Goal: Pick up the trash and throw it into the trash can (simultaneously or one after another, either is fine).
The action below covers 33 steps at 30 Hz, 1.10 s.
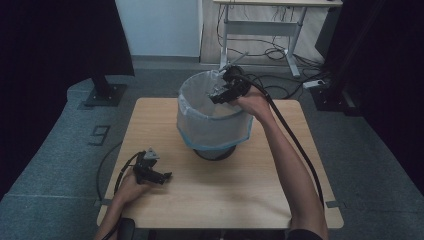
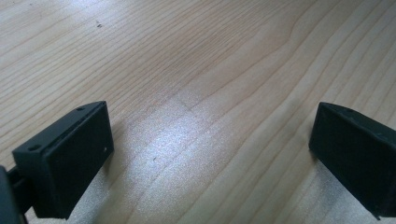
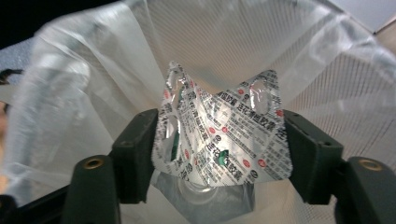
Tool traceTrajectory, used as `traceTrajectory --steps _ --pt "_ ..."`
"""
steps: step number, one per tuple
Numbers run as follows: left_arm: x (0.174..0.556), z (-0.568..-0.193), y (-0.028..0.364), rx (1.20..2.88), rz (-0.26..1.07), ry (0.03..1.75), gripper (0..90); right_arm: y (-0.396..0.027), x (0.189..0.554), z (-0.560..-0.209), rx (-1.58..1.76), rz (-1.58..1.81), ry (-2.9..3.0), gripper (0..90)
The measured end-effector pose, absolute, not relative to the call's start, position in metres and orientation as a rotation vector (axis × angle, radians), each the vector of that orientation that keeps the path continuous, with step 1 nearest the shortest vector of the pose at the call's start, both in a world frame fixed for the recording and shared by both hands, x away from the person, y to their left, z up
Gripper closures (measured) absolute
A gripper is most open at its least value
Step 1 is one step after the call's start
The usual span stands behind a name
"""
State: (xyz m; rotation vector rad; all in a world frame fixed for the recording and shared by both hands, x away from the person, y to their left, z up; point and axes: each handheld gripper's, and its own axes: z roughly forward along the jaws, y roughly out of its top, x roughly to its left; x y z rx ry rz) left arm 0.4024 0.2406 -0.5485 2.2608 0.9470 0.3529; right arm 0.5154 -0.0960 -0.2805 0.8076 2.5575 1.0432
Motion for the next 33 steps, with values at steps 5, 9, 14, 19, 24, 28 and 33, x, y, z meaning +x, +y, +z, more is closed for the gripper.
traceTrajectory --steps 5,9,14,19,24,28,33 --pt "0.402 -0.549 0.241 2.261 0.353 0.947 0.0 -0.094 0.518 -0.29 0.853 0.99 2.591 10.1" --pt "0.402 -0.549 0.241 2.26 0.353 0.947 0.0 -0.096 0.517 -0.289 0.869 0.992 2.563 0.8" --pt "0.402 -0.549 0.241 2.26 0.354 0.947 0.0 -0.1 0.512 -0.284 0.853 1.02 2.54 0.0" --pt "0.402 -0.549 0.241 2.26 0.353 0.947 0.0 -0.104 0.505 -0.278 0.842 1.045 2.514 0.0" --pt "0.402 -0.549 0.241 2.261 0.354 0.947 0.0 -0.107 0.497 -0.277 0.817 1.053 2.514 0.0" --pt "0.402 -0.549 0.241 2.261 0.354 0.947 0.0 -0.112 0.494 -0.277 0.818 1.071 2.508 0.0" --pt "0.402 -0.549 0.24 2.26 0.354 0.947 0.0 -0.121 0.489 -0.278 0.819 1.047 2.506 0.0"
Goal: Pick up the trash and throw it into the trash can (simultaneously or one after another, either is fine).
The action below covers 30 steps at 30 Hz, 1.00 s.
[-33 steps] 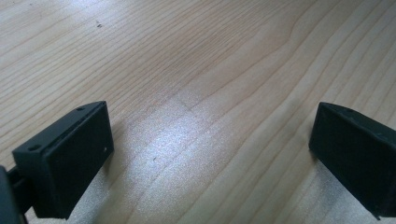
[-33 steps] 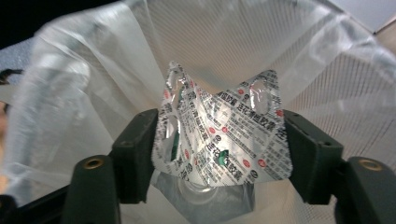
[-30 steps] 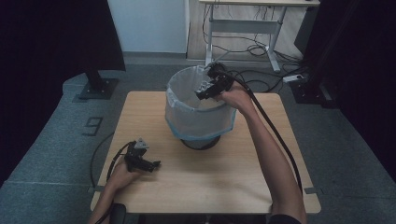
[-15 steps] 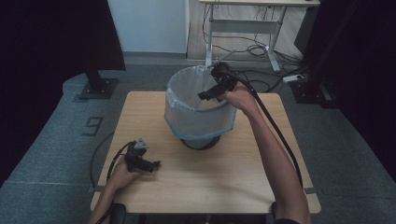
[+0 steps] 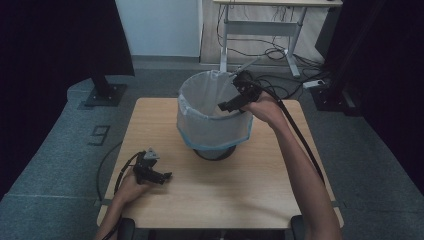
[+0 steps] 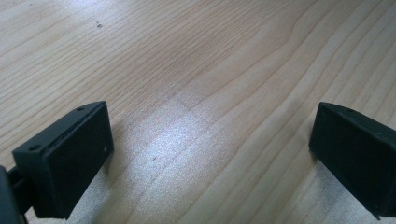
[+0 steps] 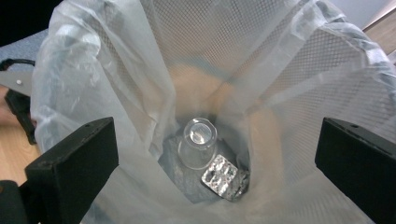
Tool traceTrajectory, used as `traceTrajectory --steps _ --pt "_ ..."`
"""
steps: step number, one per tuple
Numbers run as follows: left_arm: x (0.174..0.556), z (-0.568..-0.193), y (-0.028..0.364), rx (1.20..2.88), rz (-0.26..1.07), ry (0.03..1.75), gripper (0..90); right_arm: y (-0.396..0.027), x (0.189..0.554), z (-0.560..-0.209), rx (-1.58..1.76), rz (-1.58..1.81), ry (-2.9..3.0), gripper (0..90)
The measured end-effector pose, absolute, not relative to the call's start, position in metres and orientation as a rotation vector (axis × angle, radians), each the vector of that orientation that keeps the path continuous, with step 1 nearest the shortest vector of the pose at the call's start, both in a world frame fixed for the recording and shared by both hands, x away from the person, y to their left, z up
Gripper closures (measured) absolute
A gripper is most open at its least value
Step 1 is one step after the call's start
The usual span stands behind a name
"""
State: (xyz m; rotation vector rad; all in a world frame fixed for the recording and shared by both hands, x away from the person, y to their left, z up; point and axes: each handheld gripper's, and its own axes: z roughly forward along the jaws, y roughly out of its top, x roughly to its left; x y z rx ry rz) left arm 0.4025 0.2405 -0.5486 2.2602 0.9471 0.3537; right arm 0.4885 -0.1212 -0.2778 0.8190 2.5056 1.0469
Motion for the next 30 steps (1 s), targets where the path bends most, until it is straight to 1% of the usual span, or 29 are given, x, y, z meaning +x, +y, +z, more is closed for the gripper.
traceTrajectory --steps 30 --pt "0.403 -0.548 0.24 2.259 0.355 0.949 0.0 -0.172 0.459 -0.29 0.831 1.082 2.429 0.0"
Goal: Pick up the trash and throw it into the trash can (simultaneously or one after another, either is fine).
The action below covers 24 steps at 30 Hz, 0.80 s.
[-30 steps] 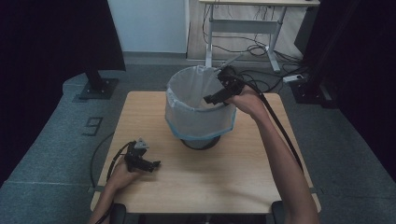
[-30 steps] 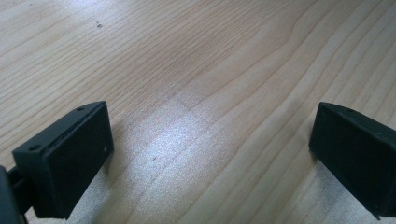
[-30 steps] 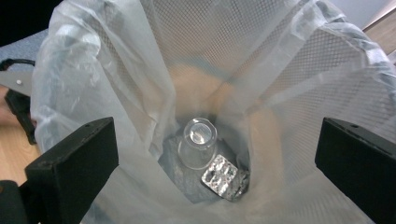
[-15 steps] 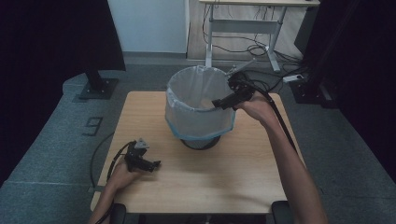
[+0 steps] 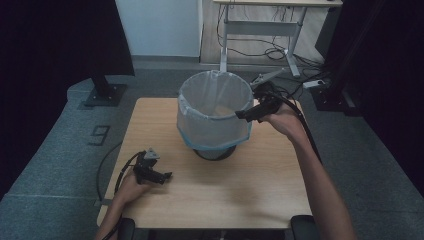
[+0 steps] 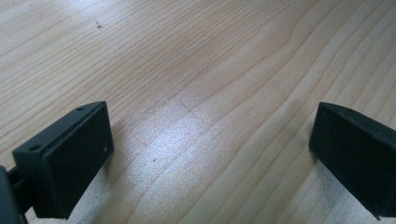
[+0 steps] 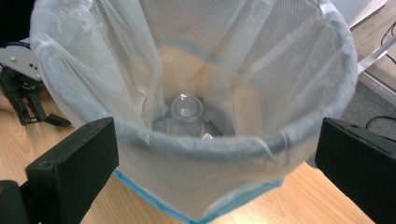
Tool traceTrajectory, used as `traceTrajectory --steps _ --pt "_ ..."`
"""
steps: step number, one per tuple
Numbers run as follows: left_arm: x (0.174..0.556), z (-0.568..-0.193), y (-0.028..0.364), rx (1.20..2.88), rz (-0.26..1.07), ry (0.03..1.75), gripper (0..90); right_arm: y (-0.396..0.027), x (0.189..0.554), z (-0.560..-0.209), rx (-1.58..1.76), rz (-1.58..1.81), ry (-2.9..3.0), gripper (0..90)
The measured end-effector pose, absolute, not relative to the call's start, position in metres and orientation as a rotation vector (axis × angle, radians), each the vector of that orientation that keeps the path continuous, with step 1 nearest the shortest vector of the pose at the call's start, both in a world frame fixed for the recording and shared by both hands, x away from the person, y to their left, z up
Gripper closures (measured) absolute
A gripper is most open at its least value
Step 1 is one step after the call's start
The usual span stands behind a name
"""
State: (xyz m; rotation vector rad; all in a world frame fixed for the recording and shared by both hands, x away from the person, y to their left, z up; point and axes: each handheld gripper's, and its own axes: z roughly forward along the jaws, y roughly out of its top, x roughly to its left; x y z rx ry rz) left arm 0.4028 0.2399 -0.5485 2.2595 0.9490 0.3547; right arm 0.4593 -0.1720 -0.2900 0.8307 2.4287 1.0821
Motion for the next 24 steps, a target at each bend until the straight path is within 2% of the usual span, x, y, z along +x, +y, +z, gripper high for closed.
traceTrajectory --steps 24 --pt "0.403 -0.548 0.24 2.259 0.354 0.95 0.0 -0.23 0.439 -0.313 0.898 1.104 2.325 0.0"
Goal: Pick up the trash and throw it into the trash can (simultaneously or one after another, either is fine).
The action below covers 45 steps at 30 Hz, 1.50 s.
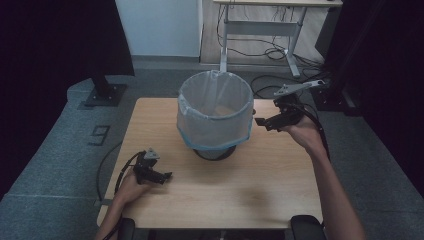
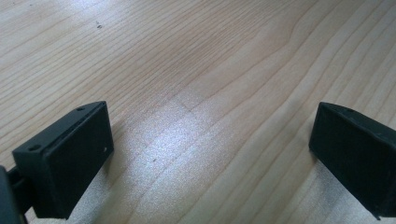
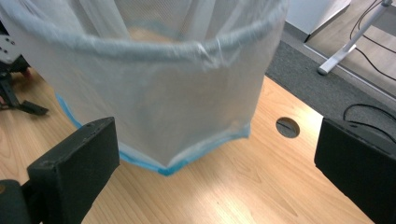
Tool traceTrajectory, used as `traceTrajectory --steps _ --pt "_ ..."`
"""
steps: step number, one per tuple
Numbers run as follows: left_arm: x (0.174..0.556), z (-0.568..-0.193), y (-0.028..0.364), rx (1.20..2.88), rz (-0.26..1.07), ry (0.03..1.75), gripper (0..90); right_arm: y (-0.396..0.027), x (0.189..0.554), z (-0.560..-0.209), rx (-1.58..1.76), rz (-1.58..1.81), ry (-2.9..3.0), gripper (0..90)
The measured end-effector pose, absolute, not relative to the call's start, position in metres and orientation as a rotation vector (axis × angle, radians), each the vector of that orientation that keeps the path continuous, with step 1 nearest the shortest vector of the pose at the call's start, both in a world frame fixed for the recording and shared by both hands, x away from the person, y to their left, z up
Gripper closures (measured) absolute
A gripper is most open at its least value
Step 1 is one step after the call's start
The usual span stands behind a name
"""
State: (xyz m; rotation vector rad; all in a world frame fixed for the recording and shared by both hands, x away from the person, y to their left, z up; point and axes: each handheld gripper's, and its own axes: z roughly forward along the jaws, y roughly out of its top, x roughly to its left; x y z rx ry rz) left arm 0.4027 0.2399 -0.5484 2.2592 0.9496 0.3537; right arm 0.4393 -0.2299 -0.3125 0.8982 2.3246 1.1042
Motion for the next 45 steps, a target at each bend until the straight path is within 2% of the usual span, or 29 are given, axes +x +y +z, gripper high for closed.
traceTrajectory --steps 20,45 --pt "0.403 -0.548 0.24 2.257 0.354 0.955 0.0 -0.259 0.424 -0.364 0.961 1.113 2.286 0.0" --pt "0.402 -0.549 0.239 2.256 0.358 0.958 0.0 -0.275 0.402 -0.461 1.056 1.066 2.267 0.0"
